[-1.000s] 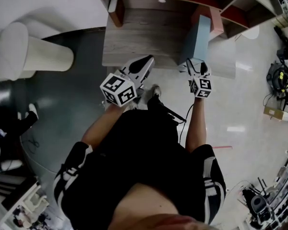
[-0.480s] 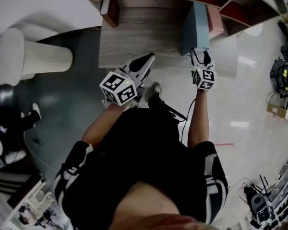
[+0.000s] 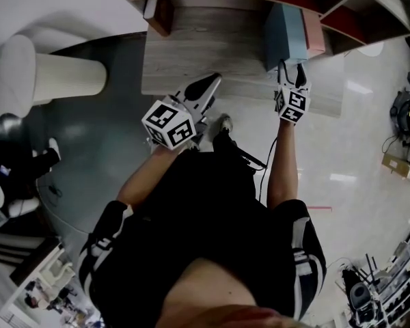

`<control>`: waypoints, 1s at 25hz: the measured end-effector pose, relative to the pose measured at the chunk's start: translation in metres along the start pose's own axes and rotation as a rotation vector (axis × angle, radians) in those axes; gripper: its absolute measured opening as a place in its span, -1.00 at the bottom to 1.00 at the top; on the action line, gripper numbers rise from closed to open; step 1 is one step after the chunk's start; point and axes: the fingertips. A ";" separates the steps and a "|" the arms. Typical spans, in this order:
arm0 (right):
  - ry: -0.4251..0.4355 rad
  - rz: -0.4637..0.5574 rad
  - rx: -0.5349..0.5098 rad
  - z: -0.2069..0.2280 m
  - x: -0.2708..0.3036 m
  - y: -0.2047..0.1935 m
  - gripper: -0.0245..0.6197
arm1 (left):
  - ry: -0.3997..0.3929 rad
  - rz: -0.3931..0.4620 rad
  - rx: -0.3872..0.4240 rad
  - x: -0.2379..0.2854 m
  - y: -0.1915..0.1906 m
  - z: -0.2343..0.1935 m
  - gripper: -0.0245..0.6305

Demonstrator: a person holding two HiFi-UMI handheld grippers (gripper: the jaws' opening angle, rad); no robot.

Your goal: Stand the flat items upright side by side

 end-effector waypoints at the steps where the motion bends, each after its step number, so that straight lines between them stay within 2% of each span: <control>1: -0.003 0.001 0.001 0.000 0.003 0.001 -0.10 | 0.004 0.000 -0.002 0.000 0.000 -0.002 -0.85; 25: -0.044 -0.014 0.011 0.001 0.039 0.010 -0.10 | -0.009 -0.005 -0.010 0.004 0.001 -0.011 -0.85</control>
Point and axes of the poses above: the fingertips, and each gripper's own axes: x forward along the fingers, z to its right, y out of its top, and after that the axes turned 1 degree about -y, right-handed
